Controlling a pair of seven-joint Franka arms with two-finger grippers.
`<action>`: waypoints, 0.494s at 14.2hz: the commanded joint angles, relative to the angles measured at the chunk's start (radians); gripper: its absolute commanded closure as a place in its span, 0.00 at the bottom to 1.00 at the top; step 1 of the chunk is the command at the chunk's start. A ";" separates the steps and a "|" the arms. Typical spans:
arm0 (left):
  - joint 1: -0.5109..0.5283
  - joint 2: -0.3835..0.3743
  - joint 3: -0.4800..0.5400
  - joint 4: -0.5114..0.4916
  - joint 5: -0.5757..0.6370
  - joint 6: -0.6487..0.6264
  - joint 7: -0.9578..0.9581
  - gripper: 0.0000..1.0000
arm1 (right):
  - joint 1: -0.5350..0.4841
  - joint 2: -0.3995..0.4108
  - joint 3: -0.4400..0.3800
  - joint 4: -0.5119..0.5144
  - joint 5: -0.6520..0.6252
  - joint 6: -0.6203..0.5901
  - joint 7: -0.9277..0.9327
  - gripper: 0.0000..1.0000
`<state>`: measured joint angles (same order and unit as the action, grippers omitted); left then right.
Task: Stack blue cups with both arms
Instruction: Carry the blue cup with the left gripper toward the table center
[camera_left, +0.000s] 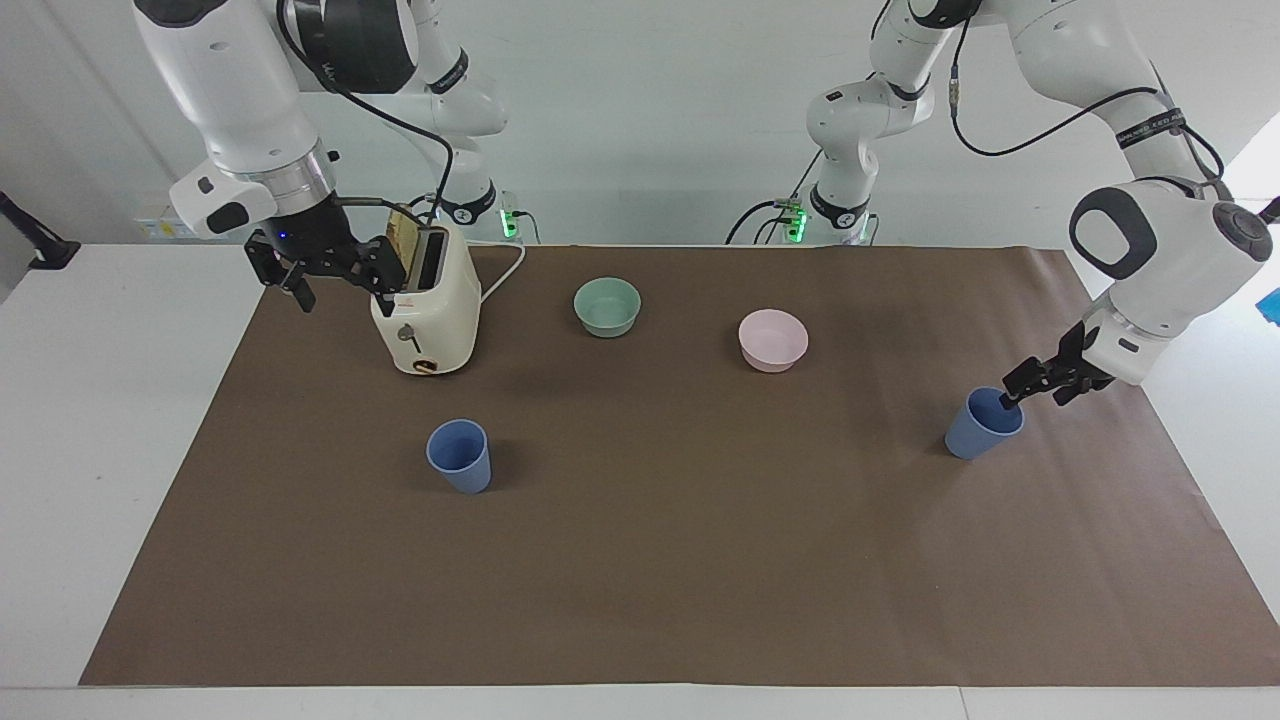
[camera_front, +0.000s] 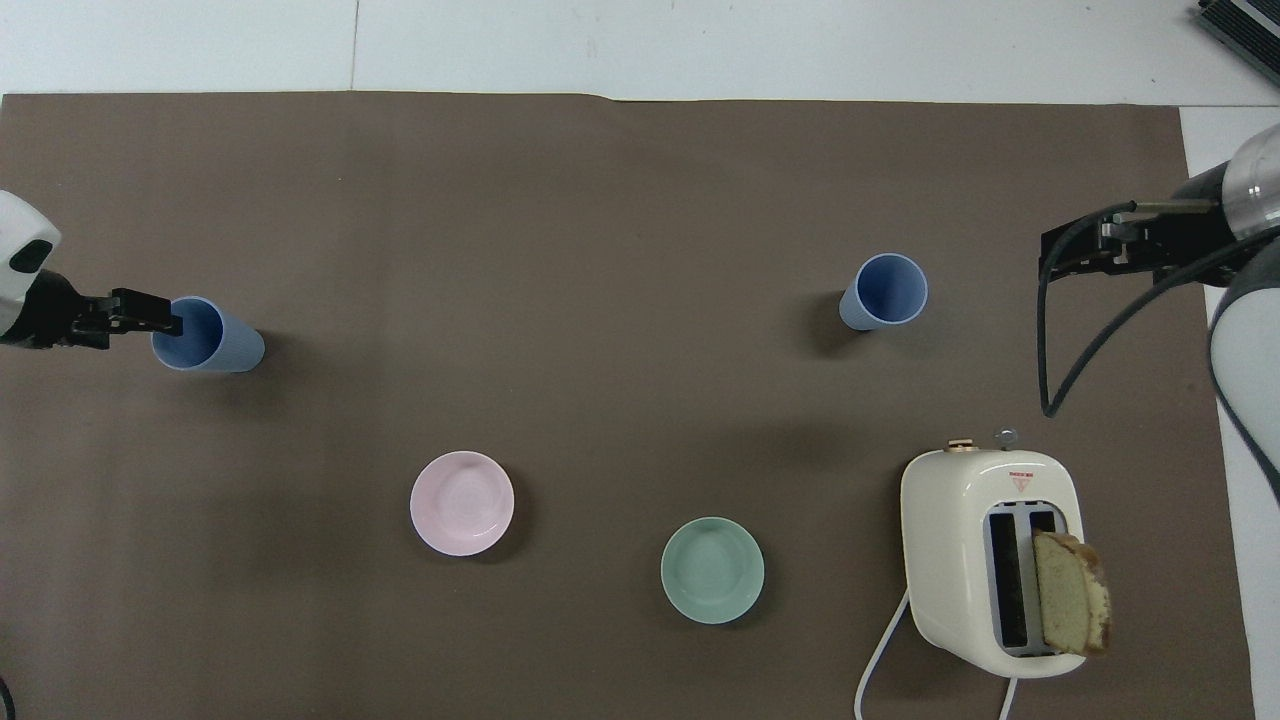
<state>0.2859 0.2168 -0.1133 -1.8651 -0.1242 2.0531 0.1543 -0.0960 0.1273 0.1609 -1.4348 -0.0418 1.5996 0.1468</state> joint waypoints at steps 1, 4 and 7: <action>-0.027 -0.008 0.015 -0.040 -0.020 0.045 -0.016 0.24 | -0.014 -0.017 0.009 -0.019 0.007 0.003 -0.013 0.00; -0.027 -0.008 0.015 -0.040 -0.020 0.045 -0.013 0.53 | -0.014 -0.017 0.009 -0.019 0.007 0.005 -0.013 0.00; -0.022 -0.007 0.017 -0.034 -0.018 0.042 -0.001 1.00 | -0.014 -0.017 0.009 -0.019 0.007 0.003 -0.013 0.00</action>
<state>0.2751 0.2214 -0.1111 -1.8837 -0.1266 2.0752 0.1465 -0.0960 0.1273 0.1609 -1.4348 -0.0418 1.5996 0.1468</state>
